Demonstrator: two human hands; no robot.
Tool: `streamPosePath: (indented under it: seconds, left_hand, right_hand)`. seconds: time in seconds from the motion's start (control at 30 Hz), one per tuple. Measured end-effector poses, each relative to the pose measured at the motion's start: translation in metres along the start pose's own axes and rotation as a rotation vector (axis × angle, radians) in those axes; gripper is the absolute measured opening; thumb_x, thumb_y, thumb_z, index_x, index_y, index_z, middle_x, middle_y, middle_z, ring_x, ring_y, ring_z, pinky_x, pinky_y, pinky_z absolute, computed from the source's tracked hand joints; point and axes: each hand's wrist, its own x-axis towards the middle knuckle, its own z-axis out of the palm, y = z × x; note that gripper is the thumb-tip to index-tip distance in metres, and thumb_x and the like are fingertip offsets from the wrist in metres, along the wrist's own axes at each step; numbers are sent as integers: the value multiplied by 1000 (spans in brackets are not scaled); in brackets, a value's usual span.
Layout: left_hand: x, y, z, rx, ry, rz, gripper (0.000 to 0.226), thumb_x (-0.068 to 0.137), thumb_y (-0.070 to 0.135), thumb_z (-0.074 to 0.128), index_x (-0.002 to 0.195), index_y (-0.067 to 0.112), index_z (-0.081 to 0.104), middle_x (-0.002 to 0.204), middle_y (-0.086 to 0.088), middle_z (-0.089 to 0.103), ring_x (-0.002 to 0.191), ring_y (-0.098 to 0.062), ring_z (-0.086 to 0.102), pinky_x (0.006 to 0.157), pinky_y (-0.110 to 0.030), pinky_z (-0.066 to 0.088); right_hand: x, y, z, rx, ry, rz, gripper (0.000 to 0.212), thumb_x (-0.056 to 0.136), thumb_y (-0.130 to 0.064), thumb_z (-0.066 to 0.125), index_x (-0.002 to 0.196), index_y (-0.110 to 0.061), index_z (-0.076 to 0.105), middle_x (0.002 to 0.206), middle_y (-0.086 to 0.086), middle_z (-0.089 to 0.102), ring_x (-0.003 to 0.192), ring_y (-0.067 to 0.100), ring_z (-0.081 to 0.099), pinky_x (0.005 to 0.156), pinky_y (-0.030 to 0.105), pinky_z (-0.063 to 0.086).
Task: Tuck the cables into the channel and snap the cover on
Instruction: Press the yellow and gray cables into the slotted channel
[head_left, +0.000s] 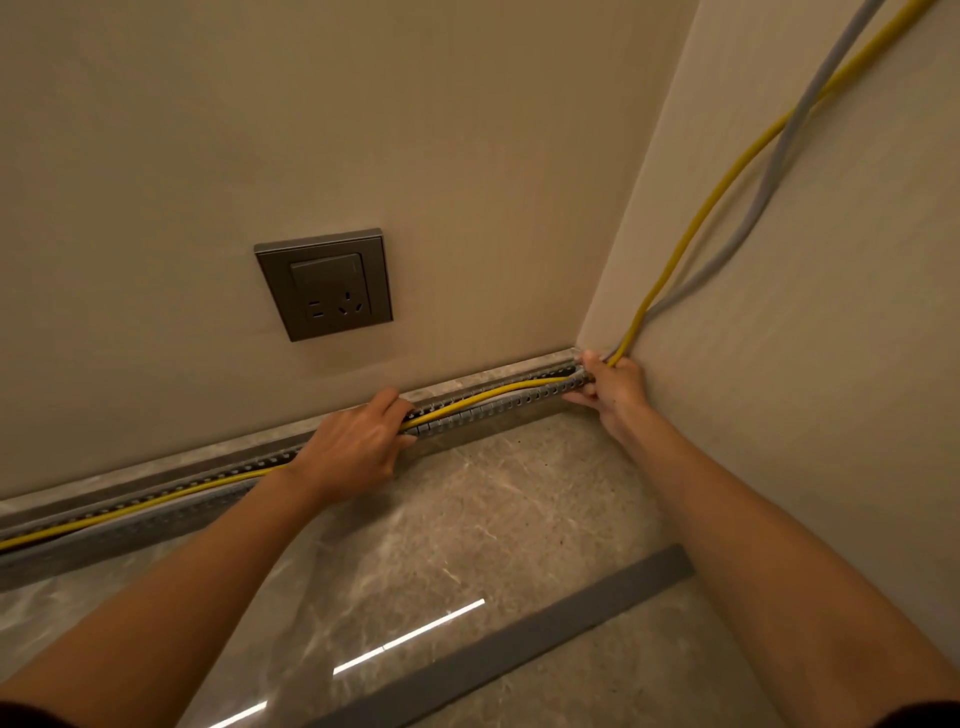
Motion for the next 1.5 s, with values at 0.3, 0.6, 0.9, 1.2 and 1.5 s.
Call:
streamPosePath:
  seconds: [0.3, 0.6, 0.9, 1.2, 1.5]
  left_hand:
    - [3, -1, 30, -19, 37, -25, 48, 94, 29, 47, 138, 21, 30, 128, -7, 44, 92, -31, 60, 61, -37, 41]
    - [11, 2, 40, 147, 1, 185, 72, 70, 12, 78, 134, 19, 47, 125, -18, 58, 103, -33, 64, 80, -40, 54]
    - [17, 12, 42, -80, 64, 56, 59, 95, 14, 43, 147, 13, 16, 137, -12, 38, 119, -26, 42, 98, -32, 36]
    - [23, 5, 28, 81, -104, 36, 44, 98, 42, 27, 131, 14, 34, 127, -11, 50, 108, -27, 55, 83, -36, 46]
    - [17, 0, 24, 144, -146, 73, 42, 99, 41, 23, 131, 16, 34, 128, -9, 52, 100, -27, 59, 68, -30, 35]
  right_hand:
    - [1, 4, -1, -132, 53, 77, 23, 91, -31, 58, 97, -9, 54, 92, 9, 57, 38, 11, 54, 36, 15, 47]
    - [-6, 6, -2, -80, -6, 101, 19, 91, -27, 57, 101, -11, 52, 90, 5, 60, 44, 11, 60, 50, 20, 52]
    - [-8, 10, 0, -30, -43, 62, 12, 98, -20, 43, 100, -16, 54, 84, 0, 56, 91, 19, 56, 84, 32, 48]
    - [-4, 5, -4, 14, 62, 88, 26, 99, -11, 39, 76, -13, 51, 83, 7, 56, 94, 26, 55, 80, 39, 51]
    - [0, 8, 2, 11, 152, 29, 35, 97, -6, 40, 64, -16, 47, 83, 11, 61, 59, 15, 54, 44, 25, 47]
